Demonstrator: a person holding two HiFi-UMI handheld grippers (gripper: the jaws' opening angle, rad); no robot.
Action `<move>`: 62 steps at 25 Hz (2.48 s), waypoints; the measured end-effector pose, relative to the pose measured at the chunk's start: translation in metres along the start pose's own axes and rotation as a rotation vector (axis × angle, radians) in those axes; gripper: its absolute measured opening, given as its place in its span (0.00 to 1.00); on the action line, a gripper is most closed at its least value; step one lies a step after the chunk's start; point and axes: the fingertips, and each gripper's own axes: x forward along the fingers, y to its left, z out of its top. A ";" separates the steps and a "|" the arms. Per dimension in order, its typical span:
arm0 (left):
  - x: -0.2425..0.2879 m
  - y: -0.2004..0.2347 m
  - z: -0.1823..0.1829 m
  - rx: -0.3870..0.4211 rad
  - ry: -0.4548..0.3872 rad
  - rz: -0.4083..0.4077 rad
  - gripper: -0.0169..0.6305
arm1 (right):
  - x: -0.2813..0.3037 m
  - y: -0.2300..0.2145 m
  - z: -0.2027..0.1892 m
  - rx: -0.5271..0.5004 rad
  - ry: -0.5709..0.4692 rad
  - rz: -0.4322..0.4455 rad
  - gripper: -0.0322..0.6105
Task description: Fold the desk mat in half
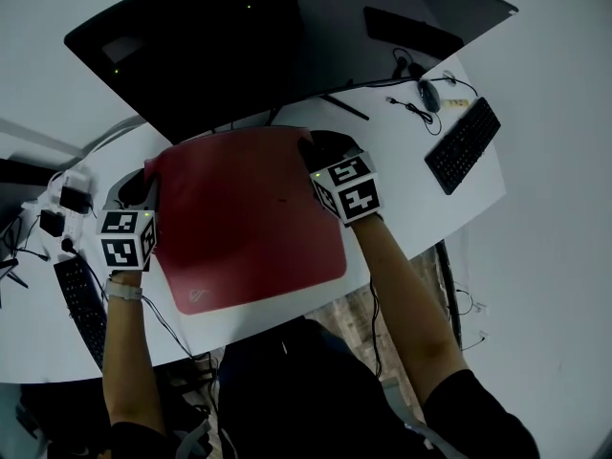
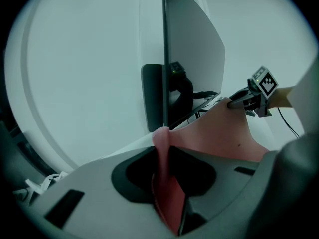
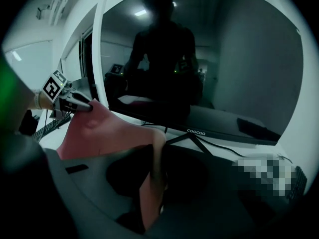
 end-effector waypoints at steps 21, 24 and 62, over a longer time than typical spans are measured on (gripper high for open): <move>-0.081 -0.040 -0.041 -0.006 -0.065 0.059 0.18 | -0.087 0.040 -0.033 -0.115 -0.152 0.063 0.18; -0.094 -0.050 -0.048 0.009 -0.069 0.070 0.18 | -0.101 0.049 -0.037 -0.139 -0.161 0.058 0.18; -0.161 -0.147 -0.210 0.091 0.064 0.104 0.16 | -0.162 0.107 -0.219 -0.385 0.024 -0.015 0.21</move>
